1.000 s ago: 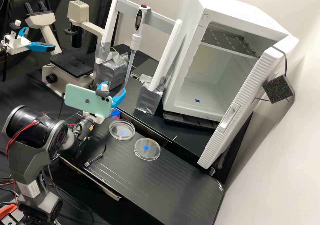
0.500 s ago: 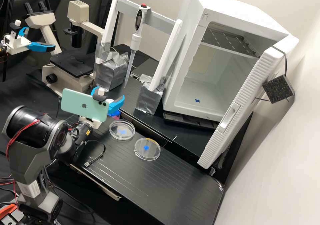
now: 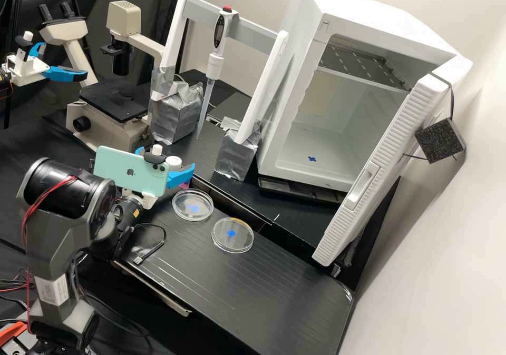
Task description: Open the bottle
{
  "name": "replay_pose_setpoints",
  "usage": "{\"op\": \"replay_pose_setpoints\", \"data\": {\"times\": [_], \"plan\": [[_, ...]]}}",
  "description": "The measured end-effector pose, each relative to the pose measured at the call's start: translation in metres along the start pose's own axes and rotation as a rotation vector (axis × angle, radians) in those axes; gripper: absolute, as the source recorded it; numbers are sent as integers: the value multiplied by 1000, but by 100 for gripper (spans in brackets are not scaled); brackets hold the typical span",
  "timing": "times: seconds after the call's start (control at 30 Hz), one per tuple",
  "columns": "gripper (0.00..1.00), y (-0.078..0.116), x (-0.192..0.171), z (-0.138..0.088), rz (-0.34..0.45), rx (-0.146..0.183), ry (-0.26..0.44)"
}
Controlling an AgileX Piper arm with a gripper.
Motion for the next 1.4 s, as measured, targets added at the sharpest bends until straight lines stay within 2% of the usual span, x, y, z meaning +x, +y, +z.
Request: {"op": "replay_pose_setpoints", "data": {"times": [0.47, 1.4], "plan": [[0, 8, 0, 0, 36, 0, 1], [0, 8, 0, 1, 34, 6, -2]]}}
